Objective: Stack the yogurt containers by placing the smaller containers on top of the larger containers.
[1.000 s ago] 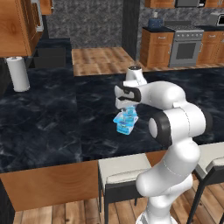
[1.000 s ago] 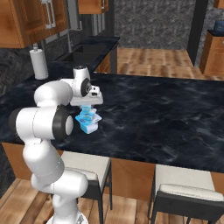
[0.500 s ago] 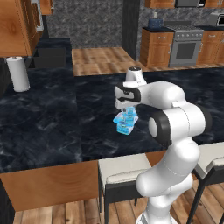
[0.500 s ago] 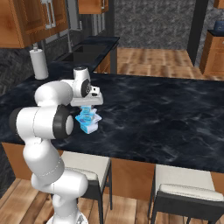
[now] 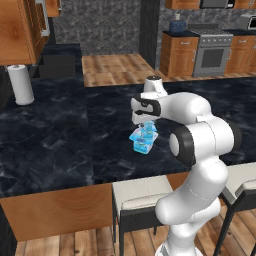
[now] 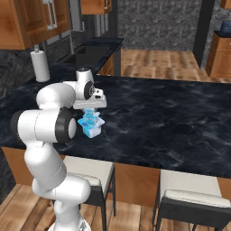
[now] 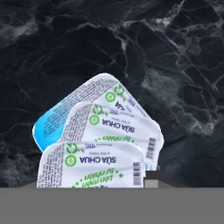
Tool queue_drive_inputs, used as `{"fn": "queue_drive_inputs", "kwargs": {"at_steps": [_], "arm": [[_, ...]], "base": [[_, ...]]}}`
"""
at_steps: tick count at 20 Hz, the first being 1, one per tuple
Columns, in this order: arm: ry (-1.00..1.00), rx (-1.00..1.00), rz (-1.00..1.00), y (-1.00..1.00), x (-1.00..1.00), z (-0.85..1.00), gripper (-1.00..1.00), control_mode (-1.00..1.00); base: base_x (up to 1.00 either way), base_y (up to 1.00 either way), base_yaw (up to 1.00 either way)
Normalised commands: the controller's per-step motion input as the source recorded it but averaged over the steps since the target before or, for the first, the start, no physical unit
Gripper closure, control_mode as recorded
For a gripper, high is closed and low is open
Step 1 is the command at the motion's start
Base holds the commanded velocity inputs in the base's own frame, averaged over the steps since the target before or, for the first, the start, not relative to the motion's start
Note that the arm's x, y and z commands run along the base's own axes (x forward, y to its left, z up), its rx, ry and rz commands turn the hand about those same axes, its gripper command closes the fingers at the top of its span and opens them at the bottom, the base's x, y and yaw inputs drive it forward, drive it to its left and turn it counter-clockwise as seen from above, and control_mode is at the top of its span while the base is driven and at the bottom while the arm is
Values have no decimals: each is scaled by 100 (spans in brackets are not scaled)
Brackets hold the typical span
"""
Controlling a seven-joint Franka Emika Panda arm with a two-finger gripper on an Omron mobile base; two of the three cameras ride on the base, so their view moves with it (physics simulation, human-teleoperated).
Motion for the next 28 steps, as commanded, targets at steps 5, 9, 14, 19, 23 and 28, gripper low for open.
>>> {"fn": "queue_drive_inputs", "kwargs": {"at_steps": [5,9,14,19,23,28], "arm": [[0,0,0,0,0,0,-100,-100],[0,0,0,0,0,0,-100,-100],[0,0,0,0,0,0,-100,-100],[0,0,0,0,0,0,-100,-100],[0,0,0,0,0,16,-100,-100],[-1,0,0,0,0,38,-100,-100]], "base": [[0,0,0],[0,0,0],[0,0,0],[0,0,0],[0,0,0],[0,0,0]]}}
